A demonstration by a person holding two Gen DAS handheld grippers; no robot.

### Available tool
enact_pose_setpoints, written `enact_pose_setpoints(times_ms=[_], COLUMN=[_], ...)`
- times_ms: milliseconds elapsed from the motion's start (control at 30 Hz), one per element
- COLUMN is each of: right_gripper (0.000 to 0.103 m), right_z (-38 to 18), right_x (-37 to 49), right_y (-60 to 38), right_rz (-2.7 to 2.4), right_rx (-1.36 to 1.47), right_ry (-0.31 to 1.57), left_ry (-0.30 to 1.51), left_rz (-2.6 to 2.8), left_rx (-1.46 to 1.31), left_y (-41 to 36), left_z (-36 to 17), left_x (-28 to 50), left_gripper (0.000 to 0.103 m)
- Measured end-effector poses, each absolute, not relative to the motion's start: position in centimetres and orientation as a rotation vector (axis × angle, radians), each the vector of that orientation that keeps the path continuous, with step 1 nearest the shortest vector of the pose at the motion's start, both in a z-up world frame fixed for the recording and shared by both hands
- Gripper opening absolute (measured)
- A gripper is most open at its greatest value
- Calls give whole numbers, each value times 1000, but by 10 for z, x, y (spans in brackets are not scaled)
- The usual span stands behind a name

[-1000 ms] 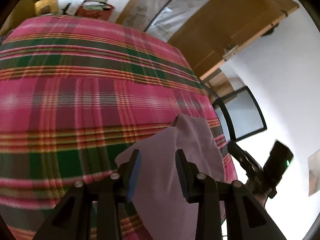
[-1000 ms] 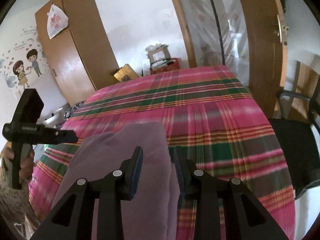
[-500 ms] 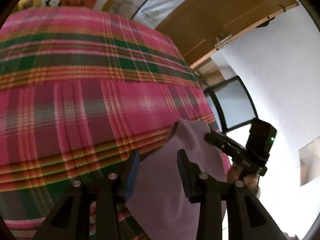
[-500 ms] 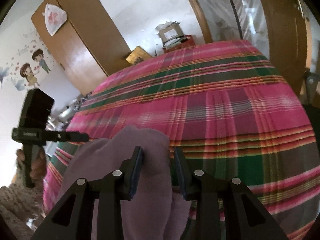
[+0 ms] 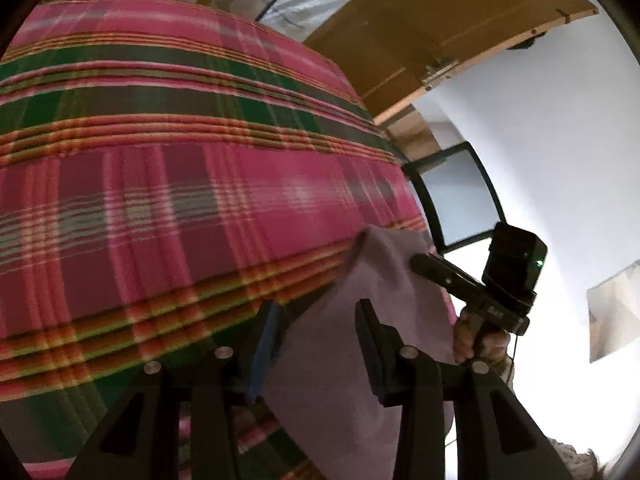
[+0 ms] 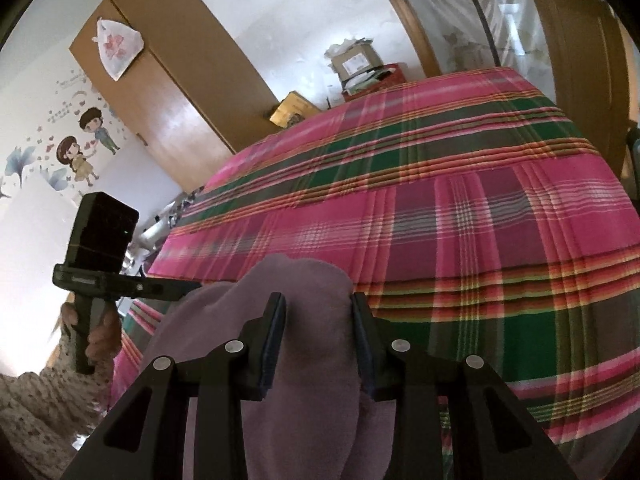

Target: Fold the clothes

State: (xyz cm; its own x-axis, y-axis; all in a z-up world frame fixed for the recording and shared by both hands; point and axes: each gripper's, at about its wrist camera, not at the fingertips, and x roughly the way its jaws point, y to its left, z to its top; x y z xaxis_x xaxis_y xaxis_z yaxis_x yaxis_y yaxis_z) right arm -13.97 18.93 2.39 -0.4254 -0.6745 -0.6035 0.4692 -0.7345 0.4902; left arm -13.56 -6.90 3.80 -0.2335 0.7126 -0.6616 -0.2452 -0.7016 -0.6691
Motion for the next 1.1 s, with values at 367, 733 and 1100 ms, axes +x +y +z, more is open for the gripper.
enact_pose_setpoints(times_ms=[367,733,1100], right_gripper=[35,15,16], right_z=[24,33,20], right_x=[-141,-134,-140], right_y=[189,192,183], right_rz=[-2176,-2241,-2274], right_rx=[1076,986,1072], right_ry=[-306,-278,-188], left_ry=[-454,-520,-534], left_rz=[1954,1997,2032], left_rx=[-1371,-1303,-1322], left_y=[-53,-64,-63], left_z=[41,41,33], left_x=[-133,-128,-133], left_gripper=[31,7,7])
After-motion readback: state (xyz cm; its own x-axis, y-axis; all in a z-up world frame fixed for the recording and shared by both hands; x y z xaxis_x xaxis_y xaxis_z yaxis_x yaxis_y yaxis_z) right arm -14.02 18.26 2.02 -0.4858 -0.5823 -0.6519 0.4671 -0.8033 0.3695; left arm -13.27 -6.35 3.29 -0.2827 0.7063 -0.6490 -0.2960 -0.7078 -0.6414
